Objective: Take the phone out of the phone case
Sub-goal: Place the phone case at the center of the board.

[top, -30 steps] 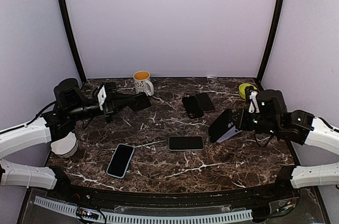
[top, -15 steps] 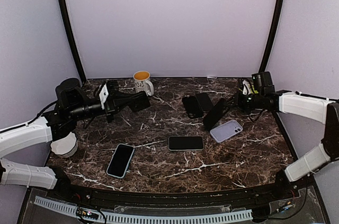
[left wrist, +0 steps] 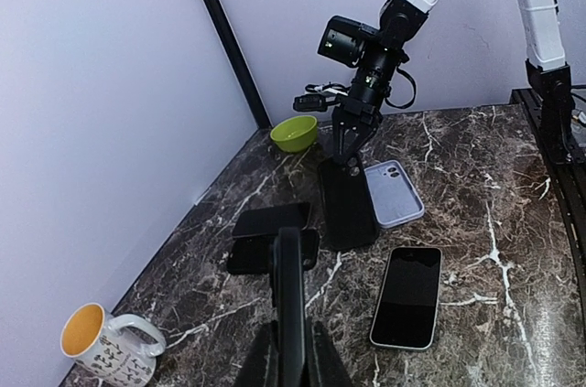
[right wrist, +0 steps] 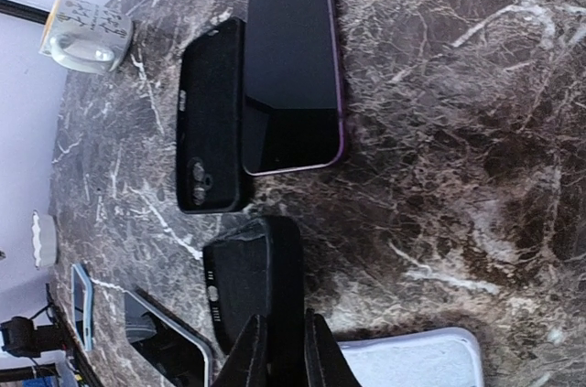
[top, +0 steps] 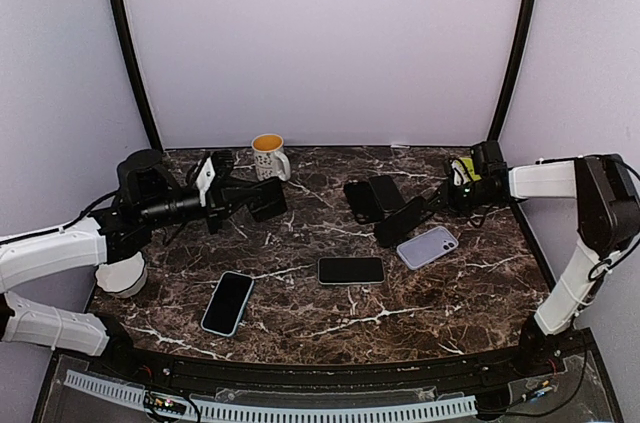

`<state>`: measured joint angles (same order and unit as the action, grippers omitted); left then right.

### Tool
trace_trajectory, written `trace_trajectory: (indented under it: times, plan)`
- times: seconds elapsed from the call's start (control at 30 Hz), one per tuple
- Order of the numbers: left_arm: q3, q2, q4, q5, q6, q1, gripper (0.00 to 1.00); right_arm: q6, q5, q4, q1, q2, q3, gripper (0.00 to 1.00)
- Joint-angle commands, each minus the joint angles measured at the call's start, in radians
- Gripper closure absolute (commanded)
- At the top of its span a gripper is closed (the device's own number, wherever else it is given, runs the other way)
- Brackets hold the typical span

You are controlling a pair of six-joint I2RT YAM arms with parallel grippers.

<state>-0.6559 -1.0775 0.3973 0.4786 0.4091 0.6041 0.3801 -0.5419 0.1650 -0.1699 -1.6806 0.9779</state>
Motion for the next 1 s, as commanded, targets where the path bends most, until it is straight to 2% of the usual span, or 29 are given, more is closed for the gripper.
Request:
trace_trajectory:
  times: [0.0, 0.17, 0.33, 0.5, 0.57, 0.63, 0.8, 0.87, 0.97]
  plan:
    - [-0.074, -0.050, 0.086, 0.029, -0.097, -0.005, 1.00, -0.081, 0.106, 0.030, 0.000, -0.038, 0.024, 0.79]
    - [-0.114, -0.140, 0.083, 0.035, -0.206, -0.004, 1.00, -0.087, 0.170, 0.015, 0.000, -0.037, 0.032, 0.61]
    - [-0.098, -0.188, 0.184, -0.101, -0.358, -0.004, 1.00, -0.089, 0.207, -0.014, 0.000, 0.007, 0.034, 0.50]
    - [-0.039, -0.239, 0.326, -0.264, -0.609, -0.004, 1.00, -0.073, 0.187, -0.061, -0.005, 0.080, 0.008, 0.48]
    - [-0.028, -0.262, 0.350, -0.357, -0.695, -0.004, 1.00, -0.070, 0.189, -0.065, -0.015, 0.106, -0.003, 0.47]
    - [-0.028, -0.297, 0.363, -0.393, -0.775, -0.004, 1.00, -0.072, 0.200, -0.060, -0.027, 0.127, -0.014, 0.44]
    - [-0.018, -0.371, 0.441, -0.424, -1.001, -0.004, 1.00, -0.059, 0.214, -0.064, -0.066, 0.166, -0.045, 0.41]
    - [0.003, -0.397, 0.519, -0.396, -1.035, -0.004, 1.00, -0.049, 0.214, -0.071, -0.078, 0.178, -0.061, 0.41]
    - [0.017, -0.418, 0.522, -0.428, -1.098, -0.004, 1.00, -0.033, 0.210, -0.085, -0.097, 0.199, -0.086, 0.41]
